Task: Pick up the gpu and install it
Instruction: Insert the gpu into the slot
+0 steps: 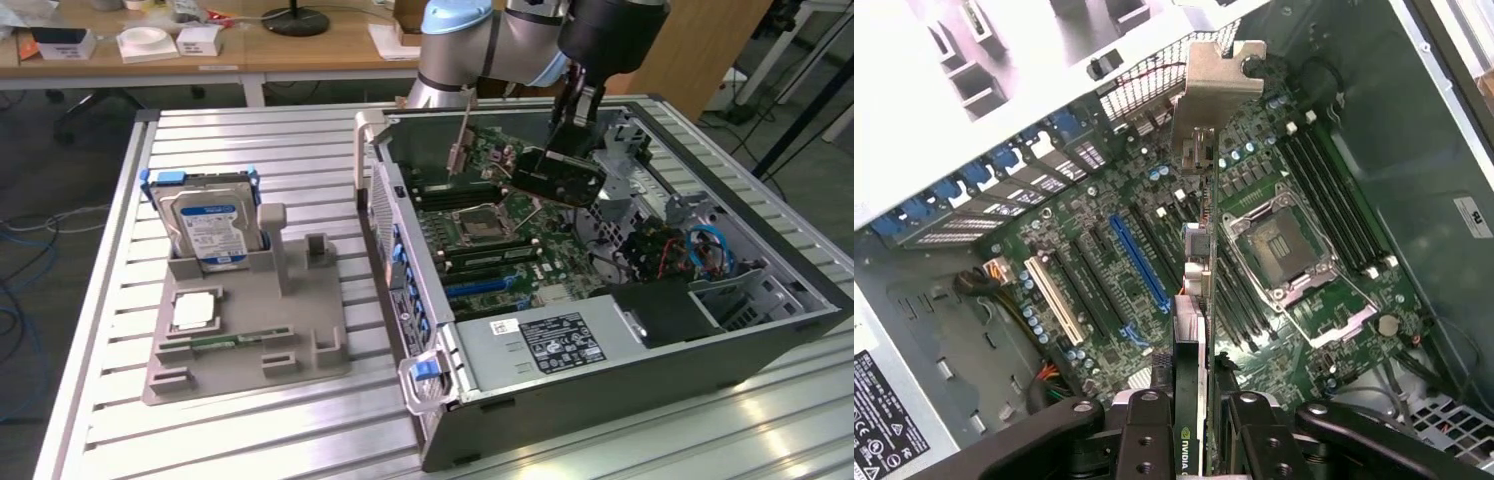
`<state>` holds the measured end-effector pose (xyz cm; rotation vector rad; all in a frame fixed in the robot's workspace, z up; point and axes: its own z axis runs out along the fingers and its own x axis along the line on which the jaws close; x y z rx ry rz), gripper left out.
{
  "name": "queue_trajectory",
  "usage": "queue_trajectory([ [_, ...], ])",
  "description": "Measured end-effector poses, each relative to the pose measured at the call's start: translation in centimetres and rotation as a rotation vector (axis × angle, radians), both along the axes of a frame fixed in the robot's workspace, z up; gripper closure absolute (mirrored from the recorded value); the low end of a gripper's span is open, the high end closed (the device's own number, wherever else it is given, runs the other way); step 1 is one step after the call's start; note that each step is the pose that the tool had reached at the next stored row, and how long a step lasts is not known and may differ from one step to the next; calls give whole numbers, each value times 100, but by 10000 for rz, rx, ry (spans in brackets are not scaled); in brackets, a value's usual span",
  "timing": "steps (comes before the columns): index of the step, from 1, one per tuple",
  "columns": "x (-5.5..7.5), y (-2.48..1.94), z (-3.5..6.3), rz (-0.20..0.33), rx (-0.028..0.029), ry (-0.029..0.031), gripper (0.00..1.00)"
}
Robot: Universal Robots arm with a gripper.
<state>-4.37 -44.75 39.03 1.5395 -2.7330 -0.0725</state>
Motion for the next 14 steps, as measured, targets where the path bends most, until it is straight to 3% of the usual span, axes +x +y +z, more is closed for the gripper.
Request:
queue_trajectory([
  [14, 0, 0, -28, 857, 0, 0, 74],
])
